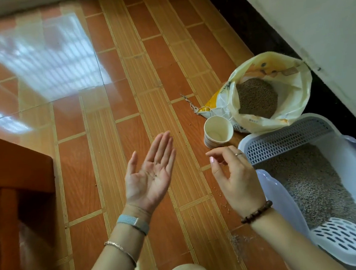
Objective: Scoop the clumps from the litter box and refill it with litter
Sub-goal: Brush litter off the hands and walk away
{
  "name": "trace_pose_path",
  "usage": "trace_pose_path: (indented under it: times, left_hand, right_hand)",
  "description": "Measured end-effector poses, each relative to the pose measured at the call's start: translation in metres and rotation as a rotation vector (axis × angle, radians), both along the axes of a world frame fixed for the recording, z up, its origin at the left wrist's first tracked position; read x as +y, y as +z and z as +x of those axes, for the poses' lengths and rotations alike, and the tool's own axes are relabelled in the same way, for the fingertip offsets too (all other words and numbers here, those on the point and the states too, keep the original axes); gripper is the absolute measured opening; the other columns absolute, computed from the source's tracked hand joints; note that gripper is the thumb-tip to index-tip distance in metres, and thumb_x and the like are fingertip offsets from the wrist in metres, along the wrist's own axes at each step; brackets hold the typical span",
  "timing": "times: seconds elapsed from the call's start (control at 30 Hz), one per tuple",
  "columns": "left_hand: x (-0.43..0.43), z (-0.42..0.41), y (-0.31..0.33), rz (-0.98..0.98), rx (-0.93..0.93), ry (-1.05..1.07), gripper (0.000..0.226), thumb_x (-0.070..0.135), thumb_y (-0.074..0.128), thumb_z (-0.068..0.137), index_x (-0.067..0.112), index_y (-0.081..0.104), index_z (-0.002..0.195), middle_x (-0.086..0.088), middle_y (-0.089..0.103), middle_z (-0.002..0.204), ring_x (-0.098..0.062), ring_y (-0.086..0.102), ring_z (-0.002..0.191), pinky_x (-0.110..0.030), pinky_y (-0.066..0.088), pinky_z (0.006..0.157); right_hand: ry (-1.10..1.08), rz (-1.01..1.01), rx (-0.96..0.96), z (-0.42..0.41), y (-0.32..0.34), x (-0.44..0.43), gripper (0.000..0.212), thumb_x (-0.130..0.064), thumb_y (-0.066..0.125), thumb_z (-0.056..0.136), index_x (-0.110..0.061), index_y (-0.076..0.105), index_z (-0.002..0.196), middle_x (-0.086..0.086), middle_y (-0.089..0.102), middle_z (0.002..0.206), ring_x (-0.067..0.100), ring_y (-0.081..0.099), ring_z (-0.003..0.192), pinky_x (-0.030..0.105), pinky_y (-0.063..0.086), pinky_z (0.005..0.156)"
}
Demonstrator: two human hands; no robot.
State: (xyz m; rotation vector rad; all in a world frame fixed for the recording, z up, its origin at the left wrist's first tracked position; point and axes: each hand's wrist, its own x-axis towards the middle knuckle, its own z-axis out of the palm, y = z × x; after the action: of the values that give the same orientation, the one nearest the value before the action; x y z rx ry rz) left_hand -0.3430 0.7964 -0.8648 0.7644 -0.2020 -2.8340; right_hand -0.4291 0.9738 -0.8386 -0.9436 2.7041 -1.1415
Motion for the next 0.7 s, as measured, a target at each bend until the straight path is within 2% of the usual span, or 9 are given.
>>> trace_pose_path:
  times: [0.13, 0.27, 0.37, 0.5, 0.57, 0.7]
  left_hand:
    - [-0.036, 0.002, 0.066, -0.006, -0.052, 0.137, 0.062, 0.044, 0.029, 0.102, 0.000, 0.037, 0.145, -0.016, 0.035, 0.153, -0.029, 0.033, 0.142, -0.039, 0.016, 0.122]
    - [-0.055, 0.005, 0.162, -0.011, -0.076, 0.206, 0.063, 0.045, 0.031, 0.101, 0.000, 0.039, 0.144, -0.016, 0.037, 0.152, -0.029, 0.035, 0.141, -0.039, 0.018, 0.121]
    - [-0.059, 0.009, 0.247, -0.017, -0.079, 0.225, 0.063, 0.046, 0.030, 0.102, 0.001, 0.037, 0.145, -0.016, 0.035, 0.153, -0.028, 0.033, 0.143, -0.039, 0.016, 0.121]
    - [-0.056, 0.024, 0.365, -0.023, -0.060, 0.231, 0.063, 0.046, 0.026, 0.103, 0.000, 0.036, 0.146, -0.017, 0.033, 0.154, -0.027, 0.029, 0.144, -0.038, 0.013, 0.122]
    - [-0.055, 0.034, 0.423, -0.027, -0.061, 0.236, 0.064, 0.047, 0.025, 0.103, 0.000, 0.036, 0.145, -0.017, 0.032, 0.154, -0.027, 0.027, 0.145, -0.038, 0.012, 0.122]
    - [-0.053, 0.059, 0.532, -0.018, -0.055, 0.261, 0.065, 0.048, 0.026, 0.102, -0.001, 0.037, 0.145, -0.017, 0.031, 0.155, -0.027, 0.027, 0.145, -0.038, 0.013, 0.122]
  right_hand:
    - [0.171, 0.156, -0.001, -0.030, 0.053, -0.019, 0.015, -0.022, 0.055, 0.094, -0.017, 0.064, 0.106, -0.006, 0.060, 0.097, 0.005, 0.054, 0.089, 0.022, 0.051, 0.076]
    - [0.259, 0.155, -0.048, -0.038, 0.146, -0.049, 0.015, -0.019, 0.055, 0.096, -0.020, 0.063, 0.108, -0.006, 0.063, 0.101, 0.004, 0.059, 0.090, 0.016, 0.049, 0.076]
    - [0.239, -0.006, -0.274, -0.023, 0.232, -0.077, 0.021, -0.016, 0.056, 0.096, -0.020, 0.063, 0.115, -0.009, 0.066, 0.105, -0.003, 0.061, 0.097, 0.010, 0.047, 0.084]
    - [0.238, -0.164, -0.658, 0.013, 0.356, -0.105, 0.034, -0.018, 0.055, 0.097, -0.021, 0.054, 0.131, -0.011, 0.064, 0.120, -0.004, 0.058, 0.113, 0.012, 0.046, 0.094]
    - [0.281, -0.168, -0.742, 0.031, 0.418, -0.112, 0.039, -0.020, 0.052, 0.098, -0.020, 0.049, 0.137, -0.012, 0.060, 0.128, -0.006, 0.055, 0.118, 0.014, 0.044, 0.099]
    - [0.357, -0.138, -0.786, 0.061, 0.531, -0.115, 0.042, -0.027, 0.047, 0.100, -0.023, 0.044, 0.142, -0.014, 0.054, 0.135, -0.008, 0.050, 0.123, 0.016, 0.043, 0.102]
